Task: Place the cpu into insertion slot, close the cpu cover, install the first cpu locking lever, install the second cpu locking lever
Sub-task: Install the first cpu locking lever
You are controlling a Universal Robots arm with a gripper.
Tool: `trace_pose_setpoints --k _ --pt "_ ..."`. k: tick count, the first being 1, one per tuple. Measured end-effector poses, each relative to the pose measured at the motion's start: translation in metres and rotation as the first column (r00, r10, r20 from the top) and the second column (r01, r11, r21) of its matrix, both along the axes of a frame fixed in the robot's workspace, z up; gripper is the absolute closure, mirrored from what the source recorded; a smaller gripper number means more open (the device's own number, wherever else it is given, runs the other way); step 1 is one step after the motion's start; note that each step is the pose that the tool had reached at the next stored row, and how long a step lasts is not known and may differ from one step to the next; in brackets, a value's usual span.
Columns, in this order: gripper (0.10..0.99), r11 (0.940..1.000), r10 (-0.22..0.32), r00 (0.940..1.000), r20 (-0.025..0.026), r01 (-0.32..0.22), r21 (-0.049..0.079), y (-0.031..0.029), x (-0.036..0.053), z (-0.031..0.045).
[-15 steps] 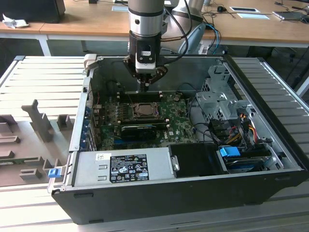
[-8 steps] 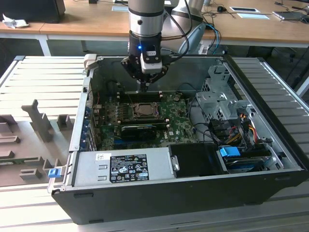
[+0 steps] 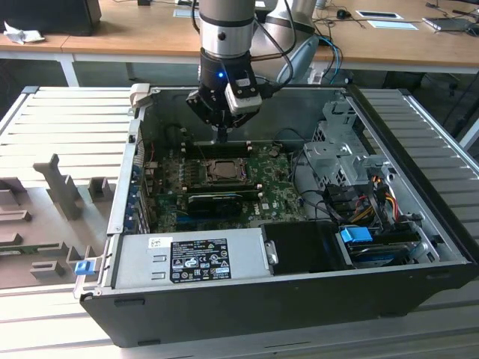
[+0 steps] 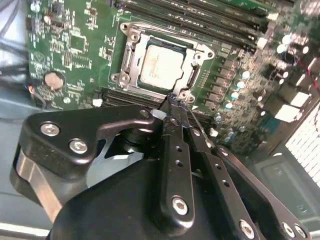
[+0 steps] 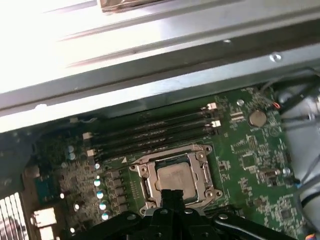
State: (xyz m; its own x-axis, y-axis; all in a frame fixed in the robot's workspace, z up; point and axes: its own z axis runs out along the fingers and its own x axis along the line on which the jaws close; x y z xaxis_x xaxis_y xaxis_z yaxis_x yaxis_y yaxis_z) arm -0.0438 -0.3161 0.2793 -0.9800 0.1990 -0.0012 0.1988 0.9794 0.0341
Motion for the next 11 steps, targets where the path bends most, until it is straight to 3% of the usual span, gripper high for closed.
trace_pose_setpoints --k 1,2,3,6,10,11 --pt "0.98 0.9997 0.025 0.9997 0.0 -0.025 0.0 0.0 0.0 -0.0002" --pt "0.98 0.996 0.089 0.996 0.0001 -0.089 0.0 0.0 0.0 -0.001" --pt "0.98 0.9931 0.117 0.9931 0.0 -0.117 0.0 0.0 0.0 -0.0014" --pt "0.98 0.9677 0.252 0.9677 -0.0002 -0.252 0.0 0.0 0.0 -0.0029" --pt "0.98 0.9525 0.304 0.9525 -0.0001 -0.304 0.0 0.0 -0.0001 -0.0032" --pt "0.98 0.9517 0.307 0.9517 0.0001 -0.307 0.0 0.0 -0.0007 -0.0033"
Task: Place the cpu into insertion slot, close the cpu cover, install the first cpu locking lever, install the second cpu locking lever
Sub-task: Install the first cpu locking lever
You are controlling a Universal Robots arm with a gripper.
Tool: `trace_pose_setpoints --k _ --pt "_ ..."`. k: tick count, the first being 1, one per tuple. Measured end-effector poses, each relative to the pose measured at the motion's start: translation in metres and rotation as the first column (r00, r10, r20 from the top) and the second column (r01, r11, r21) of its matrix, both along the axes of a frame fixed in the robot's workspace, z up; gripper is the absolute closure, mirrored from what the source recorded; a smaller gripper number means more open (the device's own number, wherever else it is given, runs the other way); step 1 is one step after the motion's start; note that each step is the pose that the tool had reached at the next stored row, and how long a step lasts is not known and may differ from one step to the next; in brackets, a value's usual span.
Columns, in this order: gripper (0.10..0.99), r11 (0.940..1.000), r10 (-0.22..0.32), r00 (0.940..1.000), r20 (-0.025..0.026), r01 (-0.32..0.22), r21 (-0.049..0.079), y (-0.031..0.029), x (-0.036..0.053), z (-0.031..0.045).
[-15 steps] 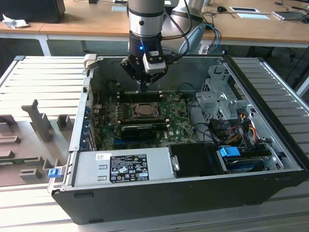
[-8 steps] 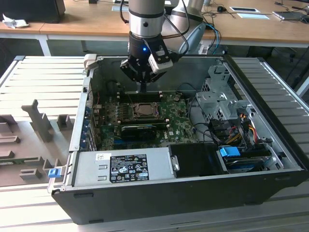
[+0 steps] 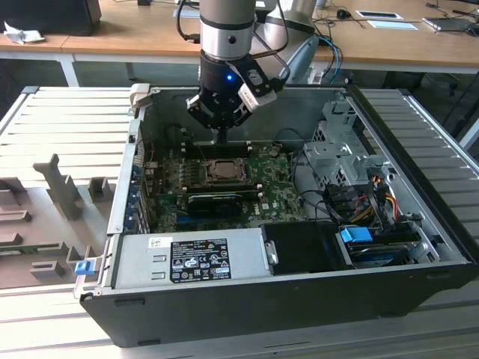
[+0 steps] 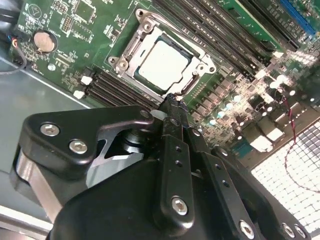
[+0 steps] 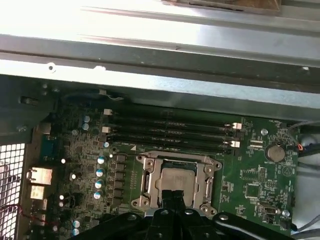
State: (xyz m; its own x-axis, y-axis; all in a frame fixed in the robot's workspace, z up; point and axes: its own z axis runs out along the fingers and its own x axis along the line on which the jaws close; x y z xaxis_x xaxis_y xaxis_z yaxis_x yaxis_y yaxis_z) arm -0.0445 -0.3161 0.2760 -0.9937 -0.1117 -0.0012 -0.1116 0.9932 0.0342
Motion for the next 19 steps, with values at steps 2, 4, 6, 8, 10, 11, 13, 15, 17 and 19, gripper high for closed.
trace_pose_setpoints --k 2,4,6,8,10,11,13,15,17,19 --pt "0.98 1.0 0.001 1.0 -0.0001 -0.001 0.0 0.0 -0.0034 -0.0002" --pt "0.98 1.0 0.001 1.0 -0.0001 -0.001 0.0 0.0 -0.0106 -0.0003" --pt "0.98 1.0 0.001 1.0 -0.0001 -0.001 0.0 0.0 -0.0131 -0.0005" --pt "0.98 1.0 0.001 1.0 0.0 -0.001 0.0 0.0 -0.0164 -0.0006" --pt "0.98 1.0 0.001 1.0 0.0 -0.001 0.0 0.0 -0.0218 -0.0009" --pt "0.98 1.0 0.001 1.0 0.0 -0.001 0.0 0.0 -0.0227 -0.001" --pt "0.98 1.0 0.001 1.0 0.0 -0.001 0.0 0.0 -0.0274 -0.0014" --pt "0.98 1.0 0.001 1.0 -0.0001 -0.001 0.0 0.0 -0.0375 -0.0022" --pt "0.98 1.0 0.001 1.0 0.0002 -0.001 0.0 0.0 -0.0463 -0.004" --pt "0.98 1.0 0.001 1.0 0.0 -0.001 0.0 0.0 -0.0496 -0.007"
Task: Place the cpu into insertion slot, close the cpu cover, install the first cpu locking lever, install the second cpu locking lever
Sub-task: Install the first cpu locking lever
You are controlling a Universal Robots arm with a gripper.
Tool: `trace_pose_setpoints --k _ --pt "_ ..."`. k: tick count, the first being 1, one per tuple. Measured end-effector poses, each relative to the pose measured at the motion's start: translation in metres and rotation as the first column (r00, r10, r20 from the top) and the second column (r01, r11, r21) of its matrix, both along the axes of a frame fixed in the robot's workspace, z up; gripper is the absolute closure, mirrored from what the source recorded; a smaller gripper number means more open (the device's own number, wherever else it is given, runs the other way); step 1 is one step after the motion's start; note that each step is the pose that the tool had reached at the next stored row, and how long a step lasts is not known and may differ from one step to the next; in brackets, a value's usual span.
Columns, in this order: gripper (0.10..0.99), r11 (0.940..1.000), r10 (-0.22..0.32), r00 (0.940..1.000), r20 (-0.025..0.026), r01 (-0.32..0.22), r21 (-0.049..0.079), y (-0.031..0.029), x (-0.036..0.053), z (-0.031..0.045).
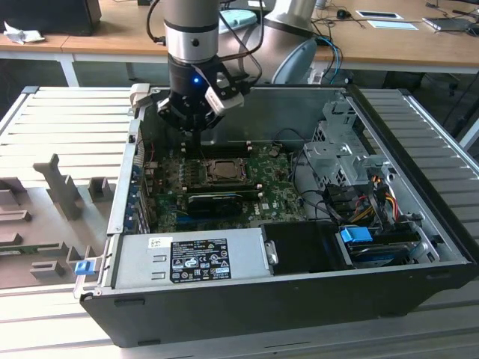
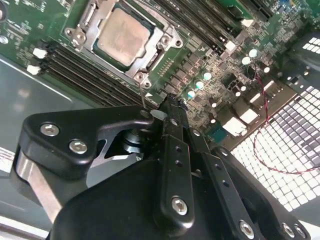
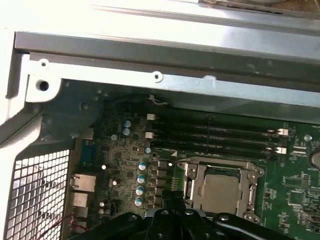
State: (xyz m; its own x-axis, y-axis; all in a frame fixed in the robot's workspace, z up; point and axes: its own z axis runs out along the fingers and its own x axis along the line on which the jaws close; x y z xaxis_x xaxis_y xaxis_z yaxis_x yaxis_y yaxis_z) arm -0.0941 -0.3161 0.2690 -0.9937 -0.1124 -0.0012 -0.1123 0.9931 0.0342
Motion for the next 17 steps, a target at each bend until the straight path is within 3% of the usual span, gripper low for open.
trace_pose_setpoints --k 7,10,13,17 --pt "0.98 1.0 0.0 1.0 -0.0002 0.0 0.0 0.0017 -0.0105 -0.0077" --pt "0.98 1.0 0.0 1.0 0.0 0.0 0.0 0.0062 -0.012 -0.0091" --pt "0.98 1.0 0.0 1.0 -0.0001 0.0 0.0 0.0167 -0.0147 -0.0099" --pt "0.98 1.0 0.0 1.0 -0.0001 0.0 0.0 0.0201 -0.0143 -0.0099"
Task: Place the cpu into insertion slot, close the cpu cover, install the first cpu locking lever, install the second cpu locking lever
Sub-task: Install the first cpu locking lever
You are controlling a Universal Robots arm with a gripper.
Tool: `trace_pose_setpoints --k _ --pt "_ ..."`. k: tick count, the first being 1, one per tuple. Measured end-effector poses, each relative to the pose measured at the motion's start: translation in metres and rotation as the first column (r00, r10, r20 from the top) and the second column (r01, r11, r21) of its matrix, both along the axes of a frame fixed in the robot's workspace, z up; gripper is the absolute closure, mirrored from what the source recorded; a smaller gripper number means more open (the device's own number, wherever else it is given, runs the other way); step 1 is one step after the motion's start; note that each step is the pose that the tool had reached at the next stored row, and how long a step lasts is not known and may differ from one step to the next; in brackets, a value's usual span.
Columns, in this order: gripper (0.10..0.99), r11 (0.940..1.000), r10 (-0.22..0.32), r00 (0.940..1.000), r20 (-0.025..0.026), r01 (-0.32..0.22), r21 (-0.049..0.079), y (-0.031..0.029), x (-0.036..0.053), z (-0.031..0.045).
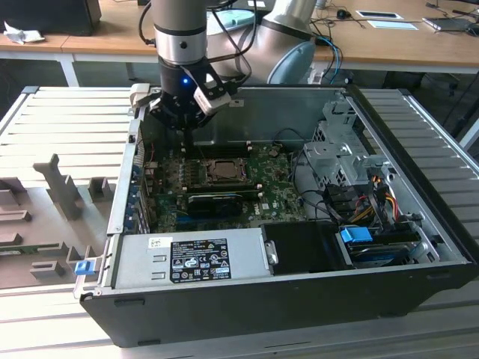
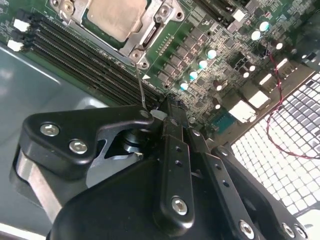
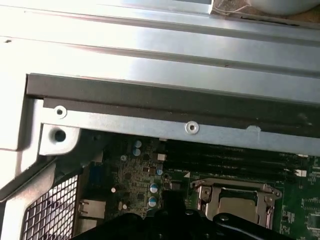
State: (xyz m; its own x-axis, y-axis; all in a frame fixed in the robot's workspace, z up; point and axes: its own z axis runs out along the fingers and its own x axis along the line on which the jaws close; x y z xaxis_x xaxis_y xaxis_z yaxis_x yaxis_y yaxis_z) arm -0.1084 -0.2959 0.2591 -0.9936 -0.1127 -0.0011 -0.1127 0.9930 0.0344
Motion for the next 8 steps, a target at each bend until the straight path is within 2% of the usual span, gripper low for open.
trace_pose_setpoints --k 8 --pt "0.98 1.0 0.0 1.0 0.0 0.0 0.0 0.0001 0.0065 -0.0004"
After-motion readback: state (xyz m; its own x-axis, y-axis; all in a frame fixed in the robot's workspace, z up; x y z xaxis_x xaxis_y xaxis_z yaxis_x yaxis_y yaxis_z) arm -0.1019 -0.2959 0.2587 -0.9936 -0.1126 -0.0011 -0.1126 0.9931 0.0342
